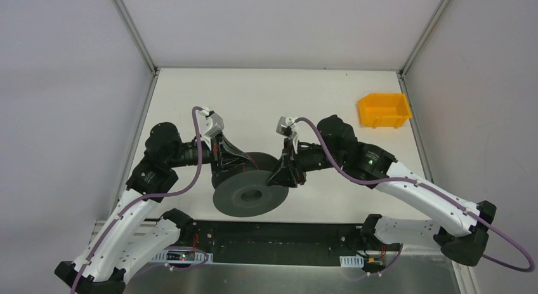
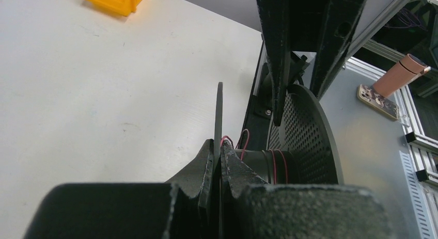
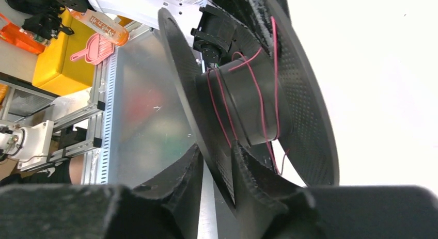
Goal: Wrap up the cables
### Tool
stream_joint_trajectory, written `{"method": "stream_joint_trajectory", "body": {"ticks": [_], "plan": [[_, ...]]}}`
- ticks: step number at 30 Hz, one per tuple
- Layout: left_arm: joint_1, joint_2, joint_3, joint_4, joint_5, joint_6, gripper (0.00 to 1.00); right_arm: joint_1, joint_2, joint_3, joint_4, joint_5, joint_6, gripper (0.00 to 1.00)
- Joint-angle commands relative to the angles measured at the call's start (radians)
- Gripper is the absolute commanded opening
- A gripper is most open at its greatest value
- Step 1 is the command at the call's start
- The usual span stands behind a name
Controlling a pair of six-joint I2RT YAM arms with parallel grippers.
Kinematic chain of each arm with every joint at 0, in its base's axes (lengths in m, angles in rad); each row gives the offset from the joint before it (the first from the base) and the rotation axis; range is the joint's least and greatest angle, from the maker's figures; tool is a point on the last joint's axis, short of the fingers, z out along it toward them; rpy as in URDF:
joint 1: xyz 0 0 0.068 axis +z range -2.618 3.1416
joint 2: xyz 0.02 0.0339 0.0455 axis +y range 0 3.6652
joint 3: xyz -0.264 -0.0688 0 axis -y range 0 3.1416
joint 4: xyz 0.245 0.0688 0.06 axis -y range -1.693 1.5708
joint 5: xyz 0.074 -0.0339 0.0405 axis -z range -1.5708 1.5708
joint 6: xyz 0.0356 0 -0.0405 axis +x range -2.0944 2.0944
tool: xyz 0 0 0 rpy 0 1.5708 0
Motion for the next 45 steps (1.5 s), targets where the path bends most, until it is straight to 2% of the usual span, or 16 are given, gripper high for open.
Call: {"method": "stream_joint_trajectory", "body": {"ticks": [1, 3, 6, 14, 17, 30, 35, 45], "plan": [[0.001, -0.005, 0.004, 0.095, 0.029, -0.019, 0.0, -0.026, -0.016, -0.014, 0.087, -0.043, 0.016, 0.21], [0.001, -0.005, 0.001, 0.095, 0.048, -0.016, 0.0, -0.044, -0.031, -0.026, 0.096, -0.06, 0.013, 0.1], [0.001, -0.003, -0.007, 0.087, 0.073, -0.01, 0.0, -0.067, -0.054, -0.036, 0.098, -0.084, -0.004, 0.0], [0.001, -0.024, -0.027, 0.065, 0.103, 0.008, 0.0, -0.134, -0.096, -0.046, 0.098, -0.166, -0.018, 0.0], [0.001, -0.036, -0.024, 0.041, 0.106, 0.023, 0.07, -0.156, -0.102, -0.049, 0.099, -0.184, -0.013, 0.0], [0.001, -0.042, -0.023, -0.033, 0.093, 0.057, 0.2, -0.216, -0.128, -0.081, 0.138, -0.221, 0.011, 0.0], [0.001, -0.05, -0.025, -0.051, 0.062, 0.069, 0.25, -0.233, -0.142, -0.094, 0.137, -0.215, 0.011, 0.0], [0.001, -0.101, -0.026, -0.092, -0.085, 0.098, 0.35, -0.291, -0.146, -0.131, 0.137, -0.215, 0.04, 0.0]]}}
